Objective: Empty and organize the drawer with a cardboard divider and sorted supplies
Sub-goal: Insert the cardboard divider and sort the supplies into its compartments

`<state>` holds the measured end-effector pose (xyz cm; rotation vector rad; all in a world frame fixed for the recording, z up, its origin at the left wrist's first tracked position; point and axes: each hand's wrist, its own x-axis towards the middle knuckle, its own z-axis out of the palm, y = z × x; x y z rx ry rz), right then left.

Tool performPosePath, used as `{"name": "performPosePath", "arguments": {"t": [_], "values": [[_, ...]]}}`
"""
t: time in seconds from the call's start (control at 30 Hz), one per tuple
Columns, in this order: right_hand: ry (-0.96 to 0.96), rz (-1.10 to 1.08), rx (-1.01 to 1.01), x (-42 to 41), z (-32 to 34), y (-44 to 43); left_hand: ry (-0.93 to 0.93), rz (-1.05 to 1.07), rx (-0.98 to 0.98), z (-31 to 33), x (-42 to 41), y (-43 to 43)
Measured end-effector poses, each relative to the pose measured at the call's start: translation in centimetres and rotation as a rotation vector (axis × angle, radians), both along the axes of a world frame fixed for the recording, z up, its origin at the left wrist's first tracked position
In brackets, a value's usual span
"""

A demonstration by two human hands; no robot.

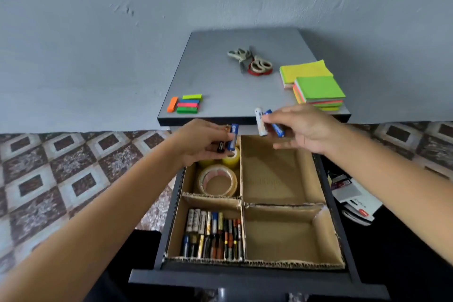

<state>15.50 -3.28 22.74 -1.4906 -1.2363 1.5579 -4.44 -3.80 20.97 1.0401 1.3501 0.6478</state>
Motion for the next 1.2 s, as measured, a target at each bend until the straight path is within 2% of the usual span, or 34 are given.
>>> {"name": "performPosePath", "arguments": {"t": [0.1,0.2,0.33,0.6,0.77,0.97,1.13,1.2], "values": [[0.042,0.052,-0.069,-1.0,-2.7,-3.2,0.114,-0.096,-0.038,-2.8,-0.7,-3.3],[-0.031,0.110,-0.076,-1.9,-5.3,-5.4,0.256,-0.277,-0.083,-5.8,-0.9,-6.1],[-0.110,0.227,-0.107,-2.8,-7.8,-7.6,0.381,-0.402,-0.170,-9.6,-1.0,-8.1],[-0.306,0.305,-0.023,-3.6,-9.5,-8.6,0.740,-0.583,-0.080,-13.2,0.2,-8.2],[-0.353,0.319,-0.002,-3.7,-9.7,-8.4,0.774,-0.610,-0.090,-14.5,-0.1,-8.3],[-0.349,0.313,0.001,-3.9,-10.2,-8.2,0.721,-0.494,-0.106,-14.9,-0.2,-8.4],[-0.424,0.359,0.077,-4.3,-10.2,-8.1,0.651,-0.423,-0.114,-14.9,-0.2,-8.3],[-0.459,0.396,0.116,-4.4,-10.0,-7.9,0.681,-0.419,-0.074,-14.7,-0.4,-8.4]]}}
